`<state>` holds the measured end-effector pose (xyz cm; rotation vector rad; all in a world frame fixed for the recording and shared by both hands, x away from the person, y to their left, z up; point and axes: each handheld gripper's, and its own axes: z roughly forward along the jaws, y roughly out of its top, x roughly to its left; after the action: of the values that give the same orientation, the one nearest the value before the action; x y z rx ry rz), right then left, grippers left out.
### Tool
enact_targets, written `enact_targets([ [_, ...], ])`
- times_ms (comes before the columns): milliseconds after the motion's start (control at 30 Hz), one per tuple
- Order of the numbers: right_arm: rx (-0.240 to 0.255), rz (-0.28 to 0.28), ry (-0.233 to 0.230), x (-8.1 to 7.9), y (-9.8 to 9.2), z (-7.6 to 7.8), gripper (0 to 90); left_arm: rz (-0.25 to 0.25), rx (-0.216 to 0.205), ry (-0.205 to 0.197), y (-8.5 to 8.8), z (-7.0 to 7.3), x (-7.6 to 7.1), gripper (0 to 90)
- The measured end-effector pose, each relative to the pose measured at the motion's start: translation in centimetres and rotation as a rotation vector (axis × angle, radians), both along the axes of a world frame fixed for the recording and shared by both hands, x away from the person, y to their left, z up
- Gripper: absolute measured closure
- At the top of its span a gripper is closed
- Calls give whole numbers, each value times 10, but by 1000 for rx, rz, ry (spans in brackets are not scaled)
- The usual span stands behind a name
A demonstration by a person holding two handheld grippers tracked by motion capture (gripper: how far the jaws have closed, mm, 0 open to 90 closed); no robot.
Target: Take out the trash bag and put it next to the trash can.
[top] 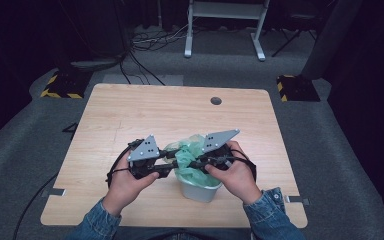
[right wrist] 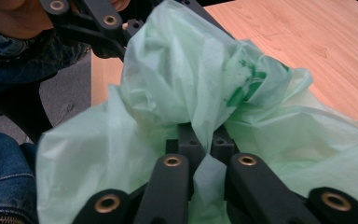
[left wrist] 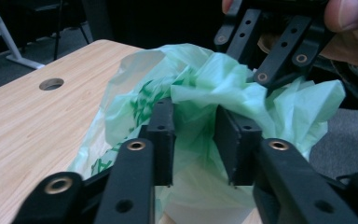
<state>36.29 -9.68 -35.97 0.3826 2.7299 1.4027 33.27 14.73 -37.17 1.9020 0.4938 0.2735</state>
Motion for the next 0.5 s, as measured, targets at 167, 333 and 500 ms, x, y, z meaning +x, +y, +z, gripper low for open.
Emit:
enact_targets([
  [167, 41, -34, -41, -3, -9, 11, 894, 51, 14, 11, 19, -5, 0, 565],
  [333, 93, -76, -64, -3, -21, 25, 893, 94, 27, 44, 37, -16, 1, 533],
  [500, 114, -93, -78, -3, -26, 33, 893, 140, 62, 56, 52, -28, 2, 521],
])
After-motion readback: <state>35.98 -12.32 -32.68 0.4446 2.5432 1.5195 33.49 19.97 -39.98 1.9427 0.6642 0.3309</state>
